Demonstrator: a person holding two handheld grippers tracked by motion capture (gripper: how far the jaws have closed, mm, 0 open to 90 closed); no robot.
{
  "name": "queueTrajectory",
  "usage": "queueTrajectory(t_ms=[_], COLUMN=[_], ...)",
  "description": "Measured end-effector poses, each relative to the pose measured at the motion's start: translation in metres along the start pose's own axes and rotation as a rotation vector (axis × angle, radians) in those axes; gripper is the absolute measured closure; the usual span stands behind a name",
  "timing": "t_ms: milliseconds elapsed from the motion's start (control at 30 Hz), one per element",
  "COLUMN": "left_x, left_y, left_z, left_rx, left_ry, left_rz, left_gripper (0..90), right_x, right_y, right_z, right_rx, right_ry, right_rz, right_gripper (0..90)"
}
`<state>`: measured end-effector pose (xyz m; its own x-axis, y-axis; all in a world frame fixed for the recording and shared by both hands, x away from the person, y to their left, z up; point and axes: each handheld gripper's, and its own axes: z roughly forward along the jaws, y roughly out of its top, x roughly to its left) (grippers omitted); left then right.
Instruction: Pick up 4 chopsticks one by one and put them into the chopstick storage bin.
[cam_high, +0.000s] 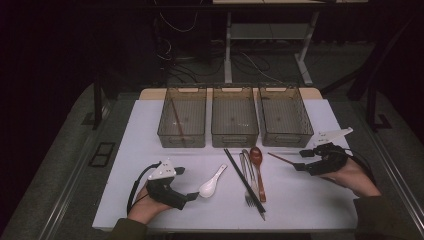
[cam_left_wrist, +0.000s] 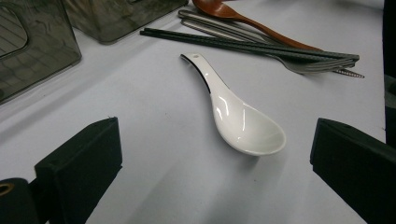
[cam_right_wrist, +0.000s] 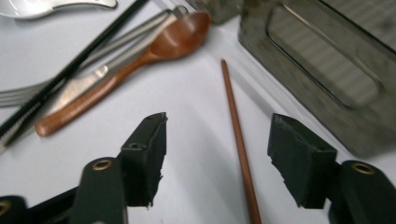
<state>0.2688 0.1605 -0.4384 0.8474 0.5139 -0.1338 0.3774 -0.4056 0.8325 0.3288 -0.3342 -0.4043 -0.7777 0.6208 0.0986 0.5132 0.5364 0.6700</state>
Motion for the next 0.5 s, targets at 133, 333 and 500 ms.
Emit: queueTrajectory(t_ms=[133, 333, 500], left_x=[0.000, 0.000, 0.000], left_y=[0.000, 0.000, 0.000], left_z=[0.000, 0.000, 0.000], left_rx=[0.005, 0.004, 0.006], left_ry=[-0.001, 0.001, 0.002], left_rz=[0.002, 0.001, 0.001], left_gripper=[1.4, 1.4, 1.4], right_x=[-0.007, -0.014, -0.019], right_y=[-0.012, -0.028, -0.035], right_z=[-0.008, -0.011, -0.010], right_rx=[0.010, 0.045, 0.059], right_ry=[-0.013, -0.039, -0.032], right_rz=[0.015, 0.014, 0.016], right_gripper=[43.2, 51.3, 58.3])
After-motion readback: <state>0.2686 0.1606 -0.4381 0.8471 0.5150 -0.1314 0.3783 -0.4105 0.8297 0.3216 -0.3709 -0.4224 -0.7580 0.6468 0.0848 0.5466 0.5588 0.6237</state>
